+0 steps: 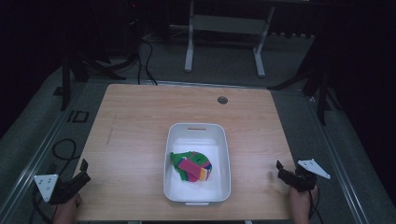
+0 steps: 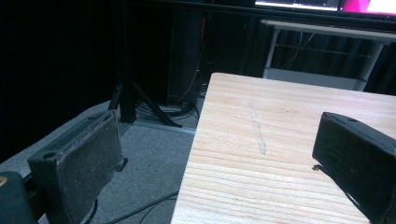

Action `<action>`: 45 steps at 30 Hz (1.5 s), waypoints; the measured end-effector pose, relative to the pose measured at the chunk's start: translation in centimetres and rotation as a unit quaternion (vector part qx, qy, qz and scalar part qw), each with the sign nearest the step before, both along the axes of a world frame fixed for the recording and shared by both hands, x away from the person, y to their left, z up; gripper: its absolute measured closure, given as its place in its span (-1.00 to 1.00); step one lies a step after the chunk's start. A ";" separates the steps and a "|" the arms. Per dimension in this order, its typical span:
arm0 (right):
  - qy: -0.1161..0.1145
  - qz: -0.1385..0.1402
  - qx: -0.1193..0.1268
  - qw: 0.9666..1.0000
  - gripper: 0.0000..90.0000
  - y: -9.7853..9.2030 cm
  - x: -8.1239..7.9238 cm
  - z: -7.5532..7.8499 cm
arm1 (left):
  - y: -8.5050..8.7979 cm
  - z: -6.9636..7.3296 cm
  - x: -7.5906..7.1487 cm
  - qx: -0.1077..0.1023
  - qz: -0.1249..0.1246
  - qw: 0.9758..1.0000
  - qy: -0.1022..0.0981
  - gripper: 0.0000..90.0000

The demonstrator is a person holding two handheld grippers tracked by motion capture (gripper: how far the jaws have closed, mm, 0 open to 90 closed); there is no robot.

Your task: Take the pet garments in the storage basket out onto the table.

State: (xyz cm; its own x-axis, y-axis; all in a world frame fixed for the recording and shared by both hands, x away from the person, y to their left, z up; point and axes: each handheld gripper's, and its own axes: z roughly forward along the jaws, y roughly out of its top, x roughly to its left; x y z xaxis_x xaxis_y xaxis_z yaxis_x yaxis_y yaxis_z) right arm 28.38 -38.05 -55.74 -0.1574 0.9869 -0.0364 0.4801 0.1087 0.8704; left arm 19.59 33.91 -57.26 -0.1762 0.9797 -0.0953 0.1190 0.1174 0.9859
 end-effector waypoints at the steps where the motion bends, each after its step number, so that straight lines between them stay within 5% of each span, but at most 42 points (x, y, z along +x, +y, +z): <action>1: 0.001 0.002 -0.001 1.000 -0.65 0.0 0.0 0.0 | 0.0 0.0 0.0 0.000 0.001 1.000 0.000 -0.96; 10: 0.017 0.023 0.026 0.999 -0.65 -0.5 0.3 0.0 | 0.0 0.0 0.0 -0.001 -0.002 1.000 0.001 -0.96; 14: 0.046 0.047 0.026 0.998 -0.65 -0.6 0.5 -0.1 | 0.1 0.0 0.0 -0.002 -0.005 1.000 0.000 -0.96; 21: 0.092 0.104 0.043 0.989 -0.65 -1.5 0.3 0.1 | 0.2 0.0 0.0 -0.006 -0.008 1.000 0.001 -0.96; 25: 0.119 0.161 0.039 0.979 -0.68 -1.5 0.2 0.1 | 0.2 0.0 0.1 -0.006 -0.009 1.000 0.003 -0.96; 27: 0.131 0.197 0.038 0.971 -0.69 -1.3 0.1 0.1 | 0.1 0.0 0.1 -0.006 -0.009 1.000 0.003 -0.96; 28: 0.131 0.197 0.038 0.971 -0.69 -1.3 0.1 0.1 | 0.1 0.0 0.1 -0.006 -0.009 1.000 0.003 -0.96; 29: 0.136 0.232 0.033 0.963 -0.69 -0.9 0.0 0.1 | 0.2 0.0 0.1 -0.007 -0.008 1.000 0.003 -0.96; 32: 0.144 0.272 0.038 0.951 -0.69 -0.3 -0.1 0.2 | 0.2 0.0 0.1 -0.006 -0.008 1.000 0.004 -0.96; 41: 0.157 0.366 -0.001 0.917 -0.69 2.8 -0.2 1.2 | 0.2 0.0 0.1 -0.006 -0.009 1.000 0.003 -0.96; 45: 0.157 0.408 -0.016 0.900 -0.69 4.4 -0.4 2.1 | 0.2 0.0 0.1 -0.006 -0.010 1.000 0.003 -0.96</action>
State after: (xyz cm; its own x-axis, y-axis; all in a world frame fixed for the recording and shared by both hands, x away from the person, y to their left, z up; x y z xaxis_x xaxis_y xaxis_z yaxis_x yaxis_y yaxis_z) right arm 27.94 -33.67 -53.68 -0.8357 0.5382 0.1090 0.4505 0.5585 0.6965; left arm 19.68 34.06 -57.23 -0.1572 0.9819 -0.1060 0.1281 0.1267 0.9836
